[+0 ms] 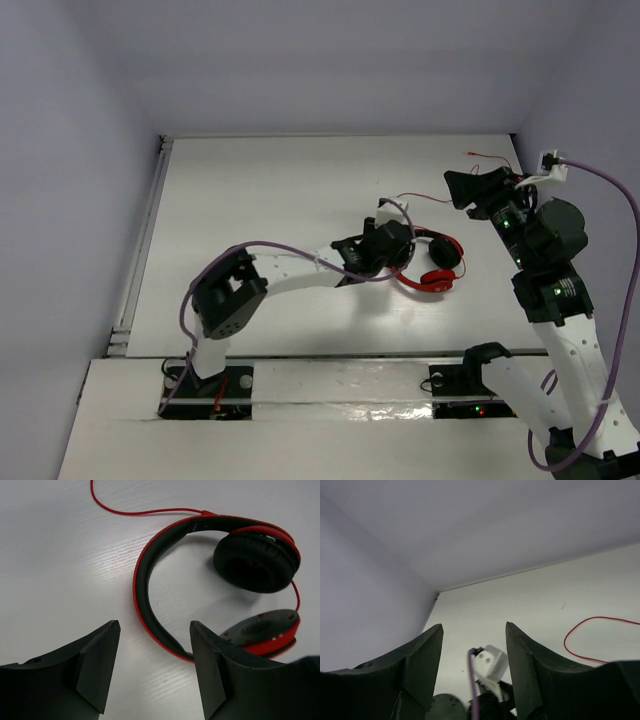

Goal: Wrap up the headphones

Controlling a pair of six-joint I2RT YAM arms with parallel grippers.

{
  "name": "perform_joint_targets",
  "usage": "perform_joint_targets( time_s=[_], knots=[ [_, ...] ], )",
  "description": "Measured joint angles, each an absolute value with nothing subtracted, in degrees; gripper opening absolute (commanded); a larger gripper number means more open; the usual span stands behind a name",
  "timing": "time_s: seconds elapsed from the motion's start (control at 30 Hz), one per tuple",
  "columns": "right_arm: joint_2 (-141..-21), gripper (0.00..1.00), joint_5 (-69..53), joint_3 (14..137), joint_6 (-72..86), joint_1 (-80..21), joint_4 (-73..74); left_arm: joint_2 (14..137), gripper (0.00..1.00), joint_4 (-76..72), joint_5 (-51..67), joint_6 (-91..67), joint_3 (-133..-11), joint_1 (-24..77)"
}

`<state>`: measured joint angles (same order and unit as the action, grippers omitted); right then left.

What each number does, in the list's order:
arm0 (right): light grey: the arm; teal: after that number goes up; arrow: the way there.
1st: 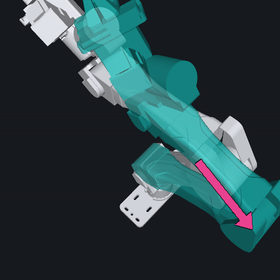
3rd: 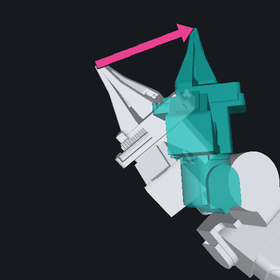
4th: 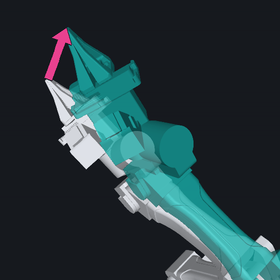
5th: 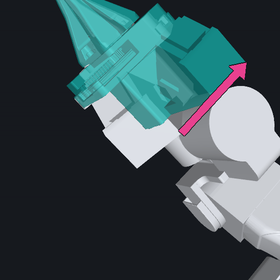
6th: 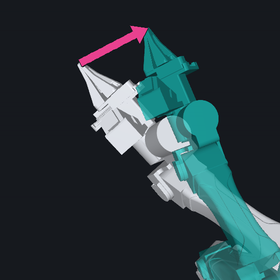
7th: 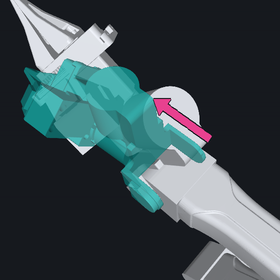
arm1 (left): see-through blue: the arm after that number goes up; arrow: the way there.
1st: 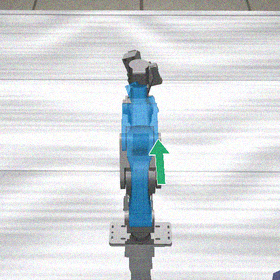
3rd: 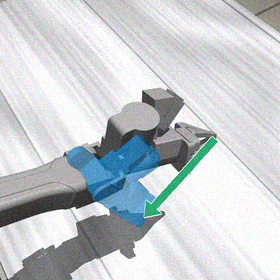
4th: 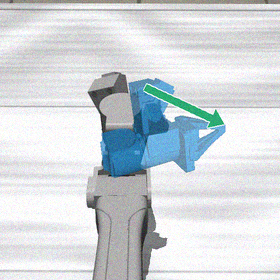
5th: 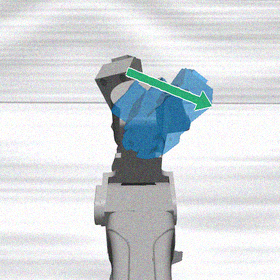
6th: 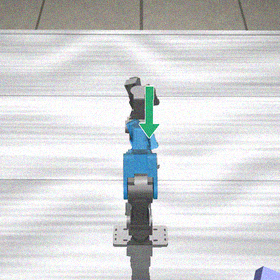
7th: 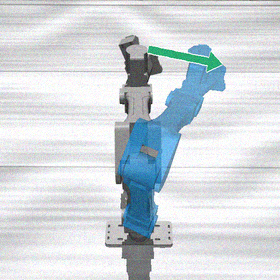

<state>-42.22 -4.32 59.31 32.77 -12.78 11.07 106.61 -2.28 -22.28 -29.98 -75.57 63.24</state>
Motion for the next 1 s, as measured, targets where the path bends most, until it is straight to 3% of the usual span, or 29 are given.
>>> perform_joint_targets(
  time_s=[0.33, 0.63, 0.93, 1.0],
  knots=[
    [-41.19, 0.59, -7.57, 59.16, 32.82, -12.78, 11.07, 121.1, 0.55, 2.9, -23.59, -26.81, -87.22, 62.98],
    [-40.49, 0.59, -8.62, 58.96, 32.82, -12.78, 11.05, 127.46, 0.45, 4.34, -23.77, -25.34, -91.74, 62.52],
    [-40.58, 0.58, -9.04, 58.0, 32.84, -12.78, 11.07, 130.37, 0.45, 4.82, -24.08, -24.12, -96.01, 61.78],
    [-40.56, 0.58, -9.04, 57.95, 32.84, -12.78, 11.03, 130.78, 0.36, 4.89, -24.36, -23.86, -96.51, 61.76]
  ],
)
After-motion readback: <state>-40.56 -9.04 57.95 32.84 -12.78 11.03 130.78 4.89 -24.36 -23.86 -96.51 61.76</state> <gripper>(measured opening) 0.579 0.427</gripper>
